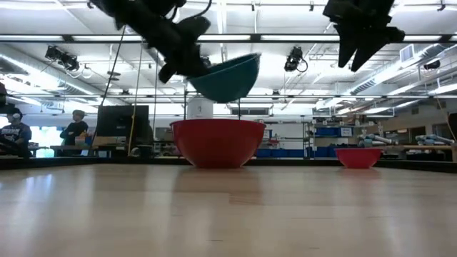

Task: Nest bowls inside each other
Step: Stack the blue bowl into the green bowl, then stack the pink bowl into the blue bowl

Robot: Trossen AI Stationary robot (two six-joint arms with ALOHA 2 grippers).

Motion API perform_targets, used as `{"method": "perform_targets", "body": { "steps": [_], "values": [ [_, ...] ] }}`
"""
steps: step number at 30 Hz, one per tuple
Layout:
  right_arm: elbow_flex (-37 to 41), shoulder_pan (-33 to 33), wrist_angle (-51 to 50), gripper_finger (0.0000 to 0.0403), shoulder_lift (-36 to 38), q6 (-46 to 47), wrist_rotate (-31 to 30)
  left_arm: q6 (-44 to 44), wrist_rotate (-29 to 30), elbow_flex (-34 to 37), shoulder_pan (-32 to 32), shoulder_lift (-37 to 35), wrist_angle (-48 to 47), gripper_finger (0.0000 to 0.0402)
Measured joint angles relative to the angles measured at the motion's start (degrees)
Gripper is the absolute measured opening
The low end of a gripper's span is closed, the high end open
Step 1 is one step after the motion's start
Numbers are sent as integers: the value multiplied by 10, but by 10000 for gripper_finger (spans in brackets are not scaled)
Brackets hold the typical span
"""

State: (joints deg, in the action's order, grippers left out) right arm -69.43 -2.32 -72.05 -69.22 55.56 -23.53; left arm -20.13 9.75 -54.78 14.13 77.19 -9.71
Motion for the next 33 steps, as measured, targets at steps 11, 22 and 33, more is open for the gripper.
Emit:
{"method": "perform_targets", "body": {
  "steps": [11, 22, 33],
  "values": [
    [2, -115, 5, 190, 11, -44, -96, 60, -69, -161, 225, 178, -40, 11],
    [44, -253, 105, 190, -16, -219, -47, -6, -98, -199, 236, 284, -70, 83],
    [114, -377, 211, 190, -107, -351, 65, 0, -61, -200, 235, 219, -114, 198]
  ]
}}
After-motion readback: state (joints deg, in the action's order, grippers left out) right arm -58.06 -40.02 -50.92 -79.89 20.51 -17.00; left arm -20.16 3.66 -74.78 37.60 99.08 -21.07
